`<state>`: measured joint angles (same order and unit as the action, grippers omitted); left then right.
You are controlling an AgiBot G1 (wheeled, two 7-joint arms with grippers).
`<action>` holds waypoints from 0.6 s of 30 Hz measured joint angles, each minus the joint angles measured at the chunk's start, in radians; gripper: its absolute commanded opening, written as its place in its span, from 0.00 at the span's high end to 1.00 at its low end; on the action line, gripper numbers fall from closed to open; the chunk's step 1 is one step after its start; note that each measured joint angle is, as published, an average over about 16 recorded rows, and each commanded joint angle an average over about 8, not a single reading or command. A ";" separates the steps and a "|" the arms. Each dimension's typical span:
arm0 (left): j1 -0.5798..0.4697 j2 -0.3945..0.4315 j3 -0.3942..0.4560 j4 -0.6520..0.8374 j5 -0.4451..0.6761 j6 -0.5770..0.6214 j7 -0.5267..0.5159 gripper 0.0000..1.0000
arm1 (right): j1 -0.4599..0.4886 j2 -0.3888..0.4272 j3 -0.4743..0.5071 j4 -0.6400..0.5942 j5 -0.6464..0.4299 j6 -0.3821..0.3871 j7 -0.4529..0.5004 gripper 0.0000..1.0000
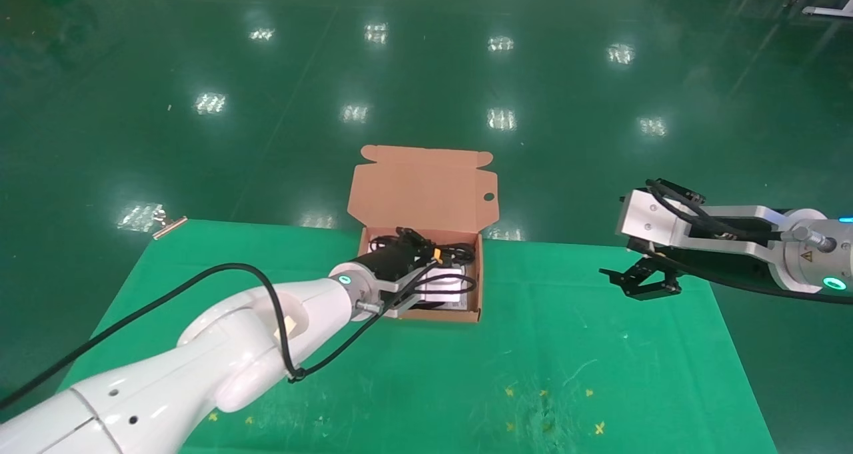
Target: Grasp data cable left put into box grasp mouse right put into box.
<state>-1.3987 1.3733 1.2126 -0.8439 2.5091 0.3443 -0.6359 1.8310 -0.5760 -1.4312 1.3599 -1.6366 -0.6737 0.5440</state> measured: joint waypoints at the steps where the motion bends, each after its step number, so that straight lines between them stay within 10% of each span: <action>1: 0.000 -0.002 -0.001 -0.002 0.000 0.000 0.000 0.00 | 0.000 -0.001 0.000 -0.002 0.002 0.000 -0.001 0.00; 18: -0.140 -0.037 -0.078 -0.005 0.054 0.024 -0.053 0.00 | 0.088 -0.035 0.027 -0.019 -0.037 -0.019 -0.106 0.00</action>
<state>-1.5386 1.3366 1.1349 -0.8489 2.5632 0.3681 -0.6888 1.9194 -0.6107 -1.4043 1.3410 -1.6734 -0.6927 0.4382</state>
